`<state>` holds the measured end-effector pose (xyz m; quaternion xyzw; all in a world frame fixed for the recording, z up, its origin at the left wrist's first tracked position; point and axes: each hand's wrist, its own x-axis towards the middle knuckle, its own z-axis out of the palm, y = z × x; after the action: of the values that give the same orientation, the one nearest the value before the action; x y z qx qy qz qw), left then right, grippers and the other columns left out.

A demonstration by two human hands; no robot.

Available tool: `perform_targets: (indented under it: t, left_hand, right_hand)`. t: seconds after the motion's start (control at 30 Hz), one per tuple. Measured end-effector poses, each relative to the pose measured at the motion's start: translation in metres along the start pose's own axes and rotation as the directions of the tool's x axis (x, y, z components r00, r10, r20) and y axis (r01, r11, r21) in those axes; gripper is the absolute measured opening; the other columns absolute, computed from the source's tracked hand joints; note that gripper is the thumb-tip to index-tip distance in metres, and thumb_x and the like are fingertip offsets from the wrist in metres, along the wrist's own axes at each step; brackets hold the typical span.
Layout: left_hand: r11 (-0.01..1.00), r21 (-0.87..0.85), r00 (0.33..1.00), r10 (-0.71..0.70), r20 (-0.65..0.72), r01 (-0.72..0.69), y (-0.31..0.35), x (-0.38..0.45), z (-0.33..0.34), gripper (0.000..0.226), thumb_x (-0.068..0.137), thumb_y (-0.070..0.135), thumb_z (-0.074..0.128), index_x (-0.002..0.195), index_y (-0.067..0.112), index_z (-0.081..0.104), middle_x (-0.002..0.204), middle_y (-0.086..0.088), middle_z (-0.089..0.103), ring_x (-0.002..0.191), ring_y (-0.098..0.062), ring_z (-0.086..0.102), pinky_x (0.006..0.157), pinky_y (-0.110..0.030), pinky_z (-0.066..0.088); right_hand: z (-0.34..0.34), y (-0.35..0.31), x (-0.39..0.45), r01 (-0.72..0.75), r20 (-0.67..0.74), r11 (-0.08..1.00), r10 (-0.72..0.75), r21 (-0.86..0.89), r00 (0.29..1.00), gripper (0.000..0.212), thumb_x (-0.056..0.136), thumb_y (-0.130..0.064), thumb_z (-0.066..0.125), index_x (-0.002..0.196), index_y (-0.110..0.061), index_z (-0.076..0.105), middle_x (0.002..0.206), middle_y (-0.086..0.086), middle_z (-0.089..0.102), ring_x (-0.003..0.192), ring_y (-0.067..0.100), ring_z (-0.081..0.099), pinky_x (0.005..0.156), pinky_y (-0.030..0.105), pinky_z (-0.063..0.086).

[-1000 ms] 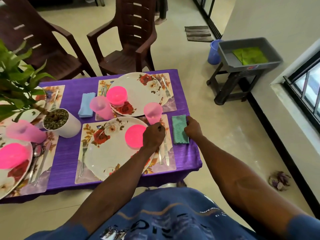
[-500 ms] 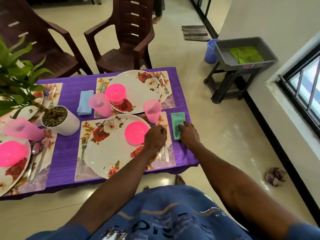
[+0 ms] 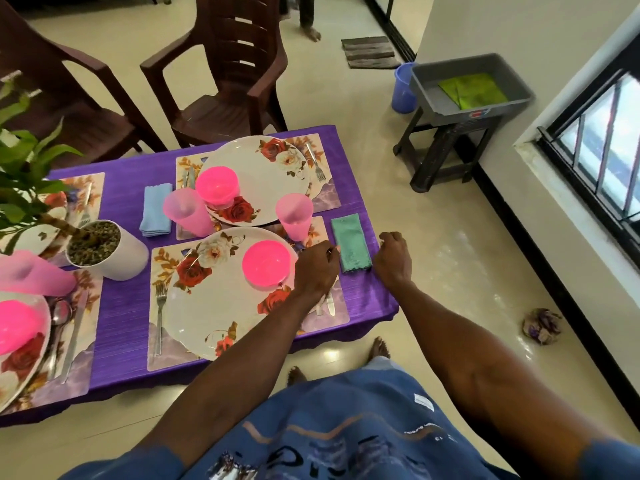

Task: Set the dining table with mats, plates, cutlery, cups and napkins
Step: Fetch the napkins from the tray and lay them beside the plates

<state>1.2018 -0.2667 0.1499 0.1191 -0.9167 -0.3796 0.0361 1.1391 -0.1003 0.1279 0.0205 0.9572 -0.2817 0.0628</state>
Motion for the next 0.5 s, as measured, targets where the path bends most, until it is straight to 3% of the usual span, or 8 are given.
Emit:
perform_targets:
  t: [0.17, 0.33, 0.5]
  left_hand:
    - [0.999, -0.052, 1.0, 0.004, -0.016, -0.005, 0.034, 0.015, 0.034, 0.025, 0.099, 0.024, 0.05, 0.112, 0.008, 0.066, 0.102, -0.011, 0.071, 0.087, -0.029, 0.067, 0.072, -0.039, 0.054]
    - [1.0, 0.005, 1.0, -0.023, 0.003, 0.023, 0.088, 0.049, 0.097, 0.025, 0.096, 0.021, 0.051, 0.114, 0.012, 0.066, 0.107, -0.012, 0.071, 0.098, -0.034, 0.064, 0.082, -0.039, 0.05]
    - [0.993, 0.115, 0.991, -0.056, 0.125, 0.041, 0.155, 0.069, 0.178, 0.025, 0.094, 0.017, 0.05, 0.113, 0.012, 0.065, 0.107, -0.014, 0.071, 0.1, -0.035, 0.063, 0.079, -0.037, 0.046]
  right_hand:
    - [-0.007, 0.016, 0.022, 0.001, 0.0, 0.999, -0.001, 0.033, 1.0, 0.037, 0.092, -0.005, 0.043, 0.127, -0.005, 0.057, 0.128, 0.012, 0.056, 0.115, 0.03, 0.054, 0.088, 0.039, 0.047]
    - [-0.037, 0.064, 0.054, 0.054, 0.066, 0.999, -0.054, 0.006, 0.996, 0.036, 0.091, -0.005, 0.043, 0.122, -0.005, 0.06, 0.122, 0.014, 0.059, 0.108, 0.034, 0.059, 0.085, 0.038, 0.048]
    - [-0.091, 0.144, 0.08, -0.027, 0.119, 0.997, 0.035, -0.065, 0.992, 0.034, 0.088, -0.004, 0.041, 0.116, -0.003, 0.06, 0.116, 0.016, 0.06, 0.1, 0.036, 0.06, 0.079, 0.038, 0.05]
